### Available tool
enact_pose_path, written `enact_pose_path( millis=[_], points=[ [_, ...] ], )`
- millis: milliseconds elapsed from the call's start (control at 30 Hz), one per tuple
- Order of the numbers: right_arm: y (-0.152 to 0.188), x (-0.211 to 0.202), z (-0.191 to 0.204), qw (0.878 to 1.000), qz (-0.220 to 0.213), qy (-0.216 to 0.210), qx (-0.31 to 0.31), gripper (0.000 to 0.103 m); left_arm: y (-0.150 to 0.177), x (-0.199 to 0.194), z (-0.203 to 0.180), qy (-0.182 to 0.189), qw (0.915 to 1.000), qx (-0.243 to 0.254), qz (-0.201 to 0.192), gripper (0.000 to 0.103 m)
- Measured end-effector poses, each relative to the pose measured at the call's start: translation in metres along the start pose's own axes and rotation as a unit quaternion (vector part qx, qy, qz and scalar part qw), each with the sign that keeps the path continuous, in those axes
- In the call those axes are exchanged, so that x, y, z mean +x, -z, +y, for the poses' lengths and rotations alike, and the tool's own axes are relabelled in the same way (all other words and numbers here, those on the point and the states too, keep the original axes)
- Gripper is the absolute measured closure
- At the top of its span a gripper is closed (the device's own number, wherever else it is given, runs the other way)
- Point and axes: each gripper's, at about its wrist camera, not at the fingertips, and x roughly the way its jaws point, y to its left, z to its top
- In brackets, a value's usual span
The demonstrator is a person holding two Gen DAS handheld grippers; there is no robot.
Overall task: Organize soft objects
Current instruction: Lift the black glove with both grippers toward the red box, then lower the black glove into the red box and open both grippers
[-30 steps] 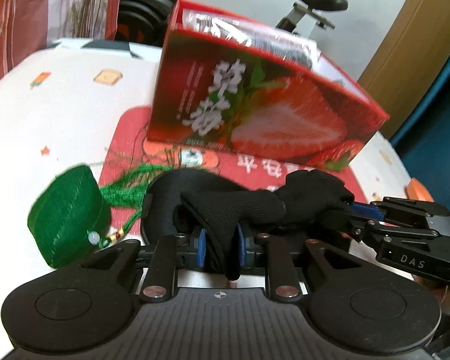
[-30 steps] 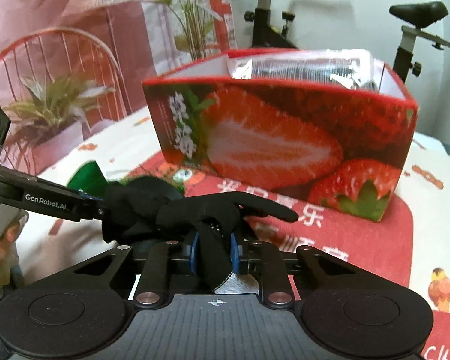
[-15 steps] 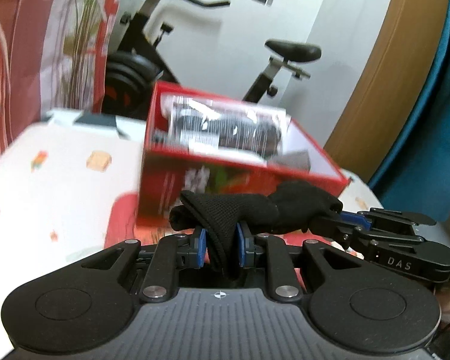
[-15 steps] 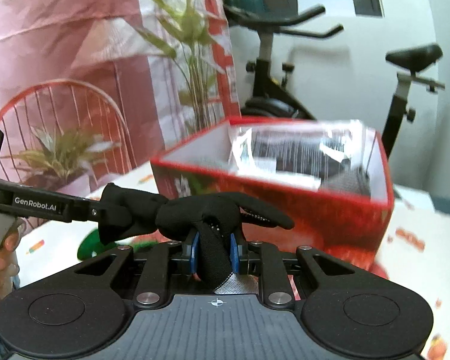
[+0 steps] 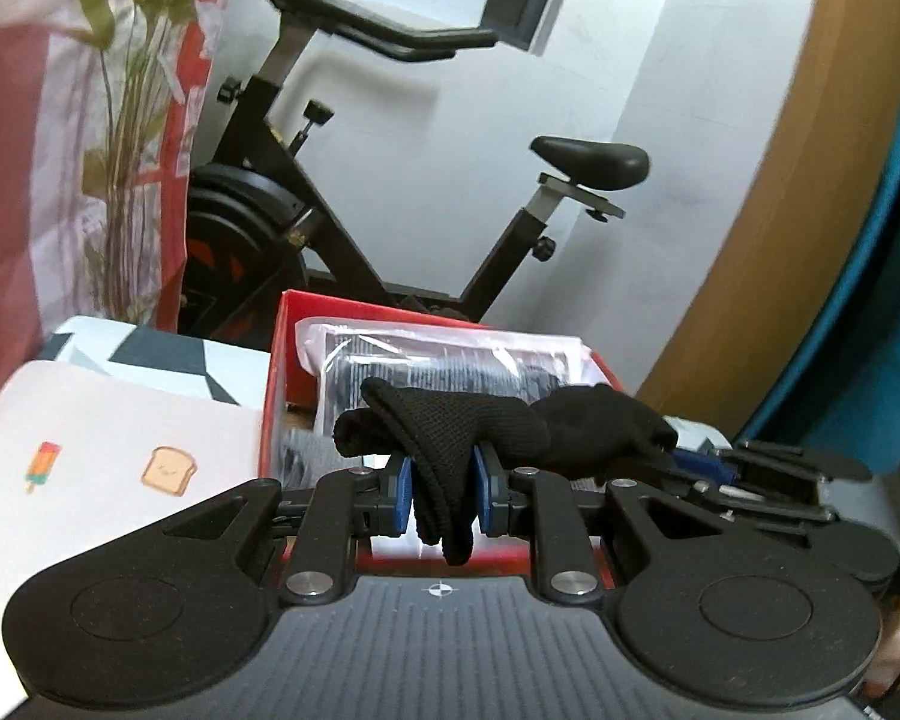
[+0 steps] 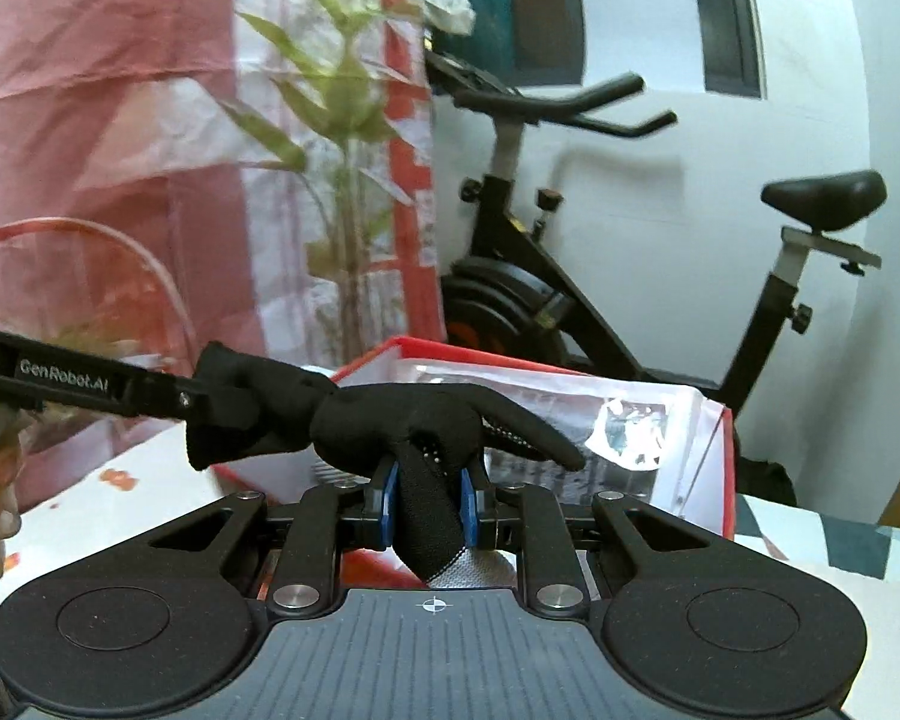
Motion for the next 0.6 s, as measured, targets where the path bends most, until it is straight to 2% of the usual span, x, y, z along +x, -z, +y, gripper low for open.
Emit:
enact_pose_path(
  millis=[100,233,400,600],
  points=[
    [-0.005,0.025,-0.009,1.0,0.016,0.016,0.003,0.084,-0.014,0.027,0.007,0.001,0.9998,-0.014,0.015,0.081],
    [-0.006,0.055,-0.025,0.998,0.046,0.033,0.014,0.084,-0.028,0.066,0.011,-0.012,0.999,0.007,0.042,0.081],
    [-0.001,0.084,-0.039,0.995,0.081,0.049,0.031,0.084,-0.03,0.103,0.018,-0.025,0.9965,0.01,0.079,0.081],
    [0.003,0.104,-0.046,0.991,0.113,0.067,0.03,0.084,-0.029,0.129,0.022,-0.034,0.994,0.023,0.102,0.081]
  ],
)
